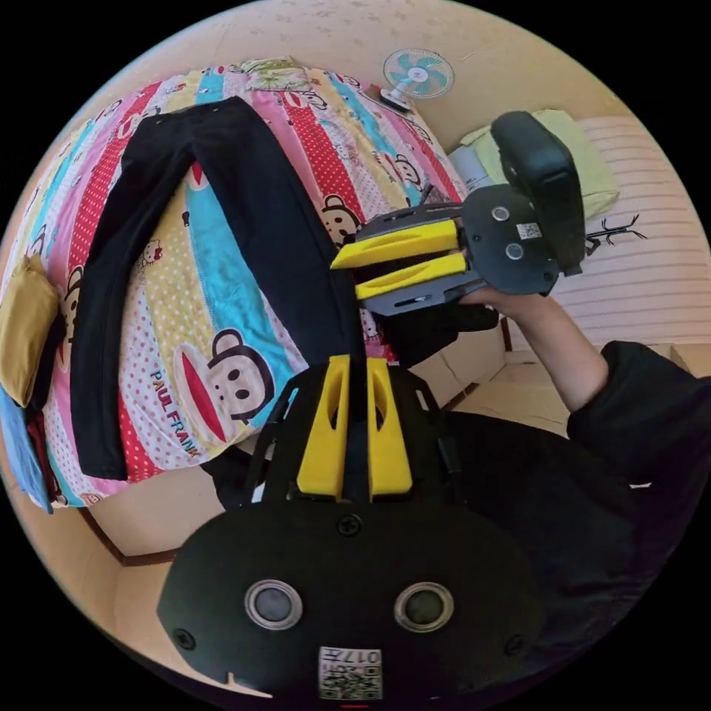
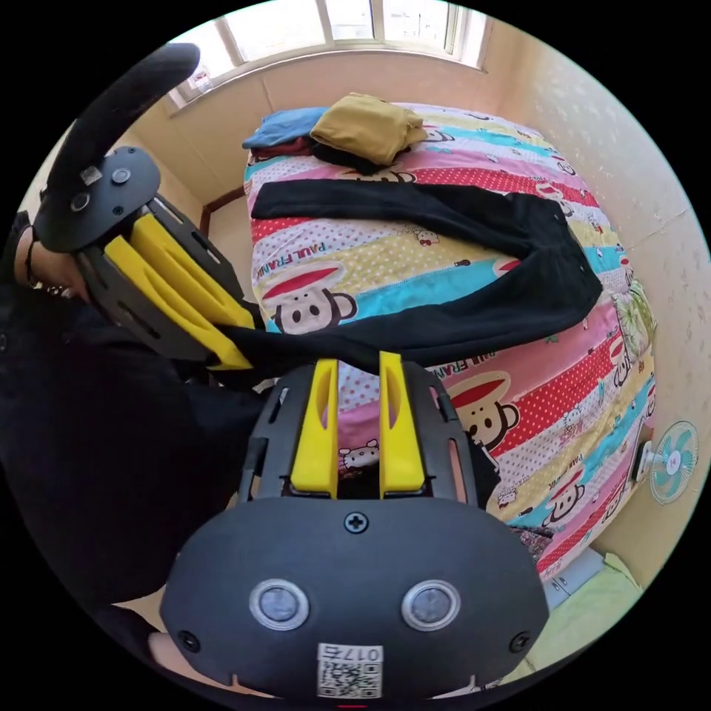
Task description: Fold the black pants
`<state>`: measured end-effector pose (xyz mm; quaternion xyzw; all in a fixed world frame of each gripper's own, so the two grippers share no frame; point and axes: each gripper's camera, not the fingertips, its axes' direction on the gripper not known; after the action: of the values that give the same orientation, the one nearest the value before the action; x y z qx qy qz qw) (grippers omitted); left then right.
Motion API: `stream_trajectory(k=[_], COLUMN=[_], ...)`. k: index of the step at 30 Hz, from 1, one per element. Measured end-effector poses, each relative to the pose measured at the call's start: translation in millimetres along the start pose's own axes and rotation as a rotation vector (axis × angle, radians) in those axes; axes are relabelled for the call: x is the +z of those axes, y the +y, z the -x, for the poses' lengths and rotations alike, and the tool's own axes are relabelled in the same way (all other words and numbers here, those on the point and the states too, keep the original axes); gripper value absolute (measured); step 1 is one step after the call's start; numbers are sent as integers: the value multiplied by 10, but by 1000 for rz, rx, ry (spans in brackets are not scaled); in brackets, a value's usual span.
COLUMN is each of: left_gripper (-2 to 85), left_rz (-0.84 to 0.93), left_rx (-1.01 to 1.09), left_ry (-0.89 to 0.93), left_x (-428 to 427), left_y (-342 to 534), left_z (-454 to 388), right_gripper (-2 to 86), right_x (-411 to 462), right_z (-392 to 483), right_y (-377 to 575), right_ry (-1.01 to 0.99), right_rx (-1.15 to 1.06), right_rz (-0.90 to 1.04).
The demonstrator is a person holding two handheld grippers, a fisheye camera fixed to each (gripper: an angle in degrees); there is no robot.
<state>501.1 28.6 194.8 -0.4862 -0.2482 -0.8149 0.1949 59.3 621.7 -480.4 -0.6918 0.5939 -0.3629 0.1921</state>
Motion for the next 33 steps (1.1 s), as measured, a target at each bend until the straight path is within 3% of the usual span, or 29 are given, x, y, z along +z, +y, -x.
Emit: stream_trajectory(k=[3,6,9,10,14,17,21,23,26,33], left_gripper=[43,43,42,42,43,44,44,45,46,45], left_rz=[-49,-110,-133,-141,-153,-160,-155,-149,-207,-525], left_rx=[-55,-110,-162,-172,-188,-225,-259,-272,-327,-734], left_ry=[63,158,216,227,268,302,373,385,520,1170], left_x=[-236,-545,-805,-902,-1153,-1321,-1617,-1791,-2135,-2567], left_y=[-29,-39,-29,-21,17,89,144,156,274,1122], left_z=[117,311,495,551,703,881,1244,1449,1928,3832], right_gripper=[133,150,154,158,178,178,157,76,46,39], right_x=[-141,-273,-279,-178,582,901,1288,1346,1247,1401], right_z=[-432,-1239,-2158,-2536,-3470,-3685,-3806,-3856,-3871,-3720], right_y=[-4,42,233,345,584,622,431,213,-243,-2014], right_ry=[-42,-267,-474,-515,-627,-599,-608,-630,-497,-382], right_rx=[45,190,413,579,1113,1276,1323,1235,1166,941], right_rz=[-67,-254,-516,-594,-492,-474,-401,-494,-502,-413])
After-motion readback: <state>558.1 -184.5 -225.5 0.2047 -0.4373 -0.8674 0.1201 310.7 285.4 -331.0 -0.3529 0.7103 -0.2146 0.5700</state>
